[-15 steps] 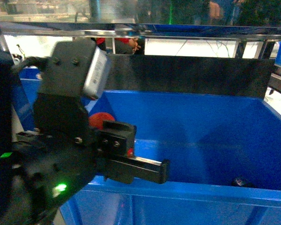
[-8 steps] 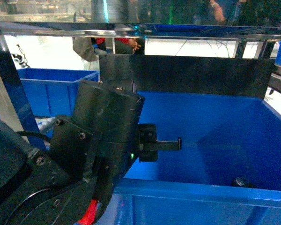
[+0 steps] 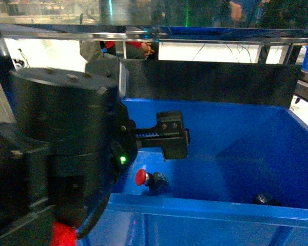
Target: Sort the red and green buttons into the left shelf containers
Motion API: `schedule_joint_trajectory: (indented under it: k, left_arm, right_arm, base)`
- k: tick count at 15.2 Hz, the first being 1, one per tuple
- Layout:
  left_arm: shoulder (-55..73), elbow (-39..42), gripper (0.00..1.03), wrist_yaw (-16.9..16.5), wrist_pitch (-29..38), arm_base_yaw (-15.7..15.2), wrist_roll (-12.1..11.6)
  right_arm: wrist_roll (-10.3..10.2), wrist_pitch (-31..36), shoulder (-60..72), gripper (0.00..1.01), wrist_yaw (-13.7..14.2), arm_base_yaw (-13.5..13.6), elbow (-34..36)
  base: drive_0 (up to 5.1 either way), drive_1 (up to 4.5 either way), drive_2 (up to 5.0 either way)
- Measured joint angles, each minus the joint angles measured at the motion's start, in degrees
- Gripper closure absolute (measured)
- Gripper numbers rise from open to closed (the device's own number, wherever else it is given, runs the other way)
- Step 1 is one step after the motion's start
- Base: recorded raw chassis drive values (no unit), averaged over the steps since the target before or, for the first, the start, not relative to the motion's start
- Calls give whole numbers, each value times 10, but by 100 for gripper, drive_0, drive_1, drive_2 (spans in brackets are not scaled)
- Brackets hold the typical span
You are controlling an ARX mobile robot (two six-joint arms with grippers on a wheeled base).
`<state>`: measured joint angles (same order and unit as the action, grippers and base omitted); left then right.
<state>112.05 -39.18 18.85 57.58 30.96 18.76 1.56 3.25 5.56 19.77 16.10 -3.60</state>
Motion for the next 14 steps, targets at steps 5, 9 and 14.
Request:
schedule_joint_trajectory:
  k: [5, 9, 14]
  left_arm:
    - [-275, 211, 5, -16, 10, -31, -105]
    - [-604, 302, 5, -50, -185, -113, -101]
    - [-760, 334, 47, -51, -291, -175, -168]
  right_arm:
    - [0, 0, 0, 3, 0, 0, 0]
    - [0, 0, 0, 3, 0, 0, 0]
    - [-7, -32, -21, 46, -110, -75, 0]
  base:
    - [0, 0, 0]
    - [0, 0, 0]
    - [0, 0, 0]
